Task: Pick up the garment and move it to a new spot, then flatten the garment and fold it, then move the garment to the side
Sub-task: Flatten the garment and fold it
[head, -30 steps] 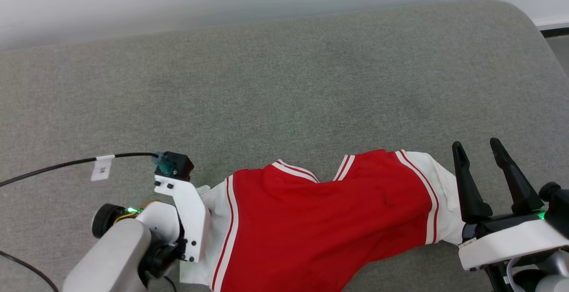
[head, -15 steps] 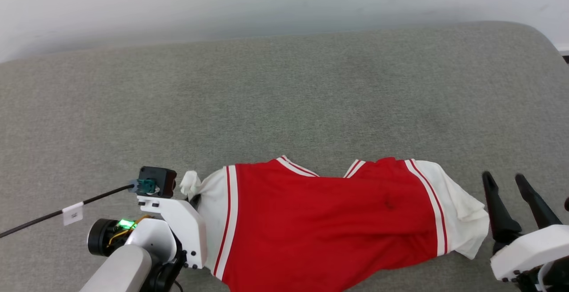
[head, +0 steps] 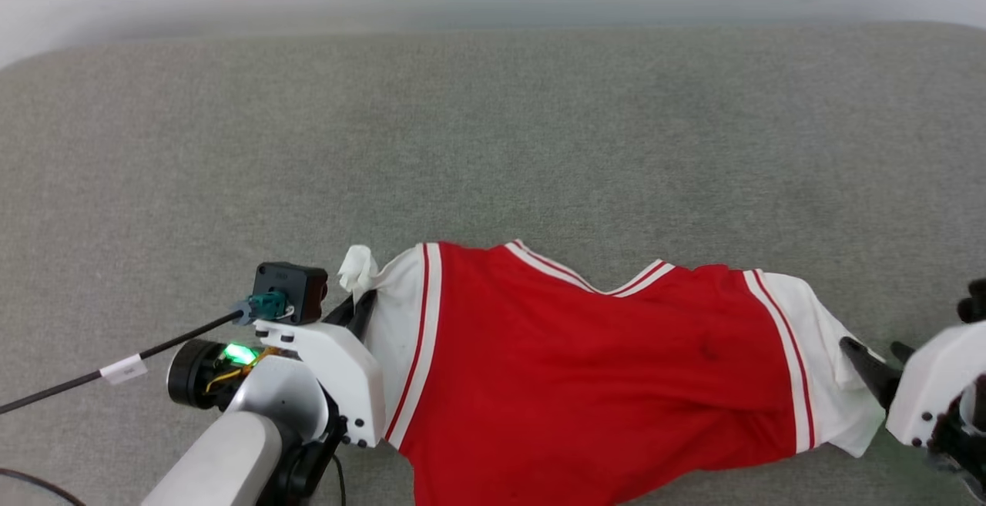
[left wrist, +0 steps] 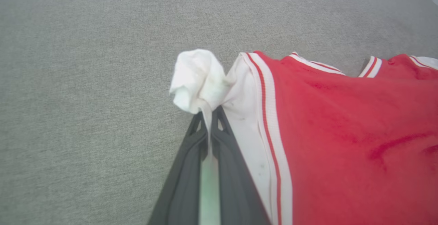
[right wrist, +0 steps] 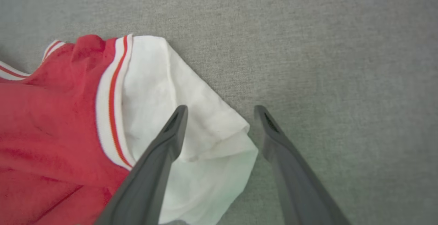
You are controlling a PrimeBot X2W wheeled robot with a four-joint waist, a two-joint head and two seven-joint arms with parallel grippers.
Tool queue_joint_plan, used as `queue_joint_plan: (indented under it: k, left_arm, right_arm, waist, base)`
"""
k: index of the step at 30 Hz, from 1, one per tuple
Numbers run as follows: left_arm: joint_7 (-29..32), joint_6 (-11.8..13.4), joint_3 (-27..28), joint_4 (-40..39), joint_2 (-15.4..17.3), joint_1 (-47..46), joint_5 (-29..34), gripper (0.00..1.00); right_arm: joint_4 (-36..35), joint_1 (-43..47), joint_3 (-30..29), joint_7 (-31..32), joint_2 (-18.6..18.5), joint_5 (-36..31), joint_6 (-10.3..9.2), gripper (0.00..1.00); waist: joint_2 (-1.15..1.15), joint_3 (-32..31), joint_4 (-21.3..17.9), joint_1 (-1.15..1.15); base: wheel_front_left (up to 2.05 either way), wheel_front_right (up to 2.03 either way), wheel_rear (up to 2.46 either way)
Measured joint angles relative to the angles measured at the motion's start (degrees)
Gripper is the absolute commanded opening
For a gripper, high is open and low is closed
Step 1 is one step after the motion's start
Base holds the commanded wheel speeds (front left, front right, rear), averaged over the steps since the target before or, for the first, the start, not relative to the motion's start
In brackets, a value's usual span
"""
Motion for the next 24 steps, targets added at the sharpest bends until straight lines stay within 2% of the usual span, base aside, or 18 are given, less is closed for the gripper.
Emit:
queue_joint_plan:
  k: [9, 10, 11, 18, 24]
  left_arm:
    - [-1.0, -0.2, -0.7, -0.6, -0.7, -1.8, 0.7, 0.00]
    - [-1.1, -0.2, -0.7, -0.5, -0.7, -1.8, 0.7, 0.00]
    - [-1.2, -0.2, -0.7, -0.4, -0.8, -1.8, 0.7, 0.00]
    - [-2.3, -0.2, -0.3, 0.0, -0.7, -1.2, 0.2, 0.00]
    - [-5.2, 0.0, 1.9, 0.9, -0.1, -1.2, 0.0, 0.00]
  right_arm:
    - [6.8, -5.8, 4.7, 9.7, -2.0, -0.5, 0.00, 1.00]
    - [7.1, -6.0, 4.8, 10.4, -2.1, -0.5, -0.01, 0.38]
    - [7.3, -6.2, 4.8, 11.0, -2.1, -0.2, -0.01, 0.00]
    - [8.5, -6.2, 5.0, 11.6, -2.1, -0.9, 0.02, 0.00]
    - [5.4, -6.1, 4.7, 6.9, -2.8, -3.6, 0.02, 0.00]
  waist:
    - [0.00, 3.1, 2.3, 0.00]
    - [0.00, 3.1, 2.4, 0.00]
    - [0.00, 3.0, 2.5, 0.00]
    - [0.00, 1.1, 2.1, 0.00]
    - [0.00, -1.6, 1.5, 0.00]
  base:
    - [0.00, 0.00, 0.00]
    - [0.00, 0.00, 0.00]
    - [0.00, 0.00, 0.00]
    - [0.00, 0.00, 0.00]
    - [0.00, 0.00, 0.00]
